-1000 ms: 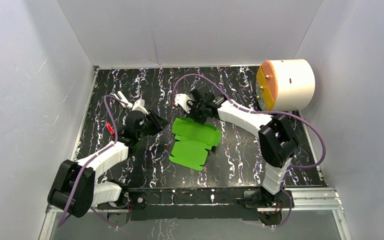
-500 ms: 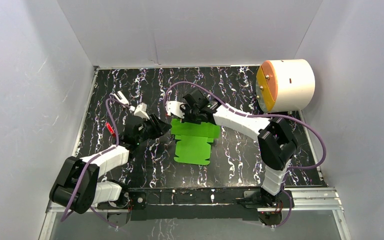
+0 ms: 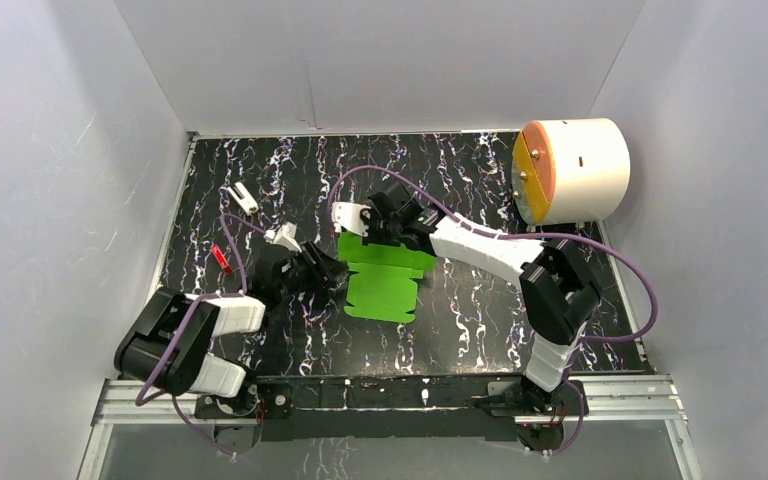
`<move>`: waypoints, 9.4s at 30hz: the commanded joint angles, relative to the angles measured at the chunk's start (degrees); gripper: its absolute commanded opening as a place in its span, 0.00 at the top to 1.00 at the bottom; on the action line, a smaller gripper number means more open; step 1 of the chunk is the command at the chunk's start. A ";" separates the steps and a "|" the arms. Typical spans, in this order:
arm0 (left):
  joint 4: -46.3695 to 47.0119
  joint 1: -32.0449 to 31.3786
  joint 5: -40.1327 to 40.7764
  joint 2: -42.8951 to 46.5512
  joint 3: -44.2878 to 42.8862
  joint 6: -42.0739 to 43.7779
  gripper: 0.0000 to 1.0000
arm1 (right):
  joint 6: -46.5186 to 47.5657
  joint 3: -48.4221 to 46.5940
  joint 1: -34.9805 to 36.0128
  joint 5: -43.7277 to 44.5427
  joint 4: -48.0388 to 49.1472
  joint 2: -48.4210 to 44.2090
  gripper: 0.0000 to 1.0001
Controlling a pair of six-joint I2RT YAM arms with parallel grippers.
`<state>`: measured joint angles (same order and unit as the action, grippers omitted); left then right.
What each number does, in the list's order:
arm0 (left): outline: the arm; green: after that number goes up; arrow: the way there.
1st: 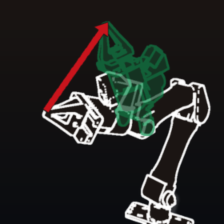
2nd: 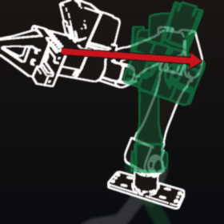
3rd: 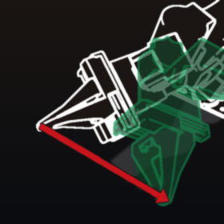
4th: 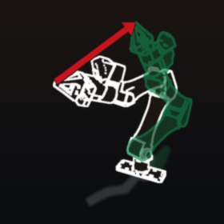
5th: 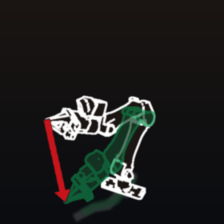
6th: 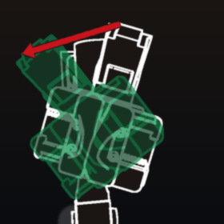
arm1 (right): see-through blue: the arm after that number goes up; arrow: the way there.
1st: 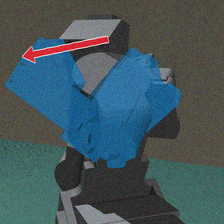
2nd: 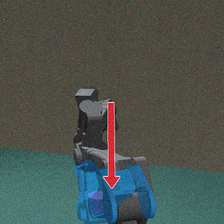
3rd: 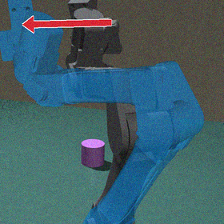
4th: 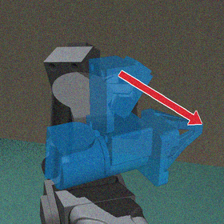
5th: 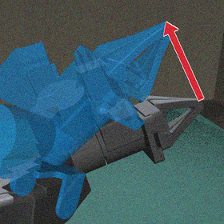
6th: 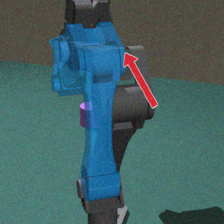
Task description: Fold the paper box
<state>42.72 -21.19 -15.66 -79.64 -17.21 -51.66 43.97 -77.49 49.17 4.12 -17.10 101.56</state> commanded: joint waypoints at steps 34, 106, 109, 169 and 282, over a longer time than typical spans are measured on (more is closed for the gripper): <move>-2.64 -11.72 21.56 -4.94 -6.68 9.62 0.77 | 0.26 8.07 5.80 7.34 14.85 -2.73 1.00; 5.45 -1.97 4.67 2.59 0.67 18.68 0.91 | 3.16 18.34 4.97 -2.00 25.91 -5.96 1.00; 3.05 -2.00 5.51 2.09 -0.16 18.35 0.92 | 1.95 19.36 4.61 1.03 29.15 -6.51 1.00; -2.95 -5.81 7.34 6.77 -2.43 12.10 0.99 | -72.10 33.64 -10.61 -10.27 28.86 -9.67 0.84; -6.41 -4.56 0.41 21.90 8.99 -0.19 0.45 | -13.68 4.86 -8.35 -30.33 0.49 -8.55 1.00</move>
<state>33.93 -26.00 -12.16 -59.31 -11.05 -48.69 31.24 -74.28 40.25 -28.45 -21.37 96.20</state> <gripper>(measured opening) 0.550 0.046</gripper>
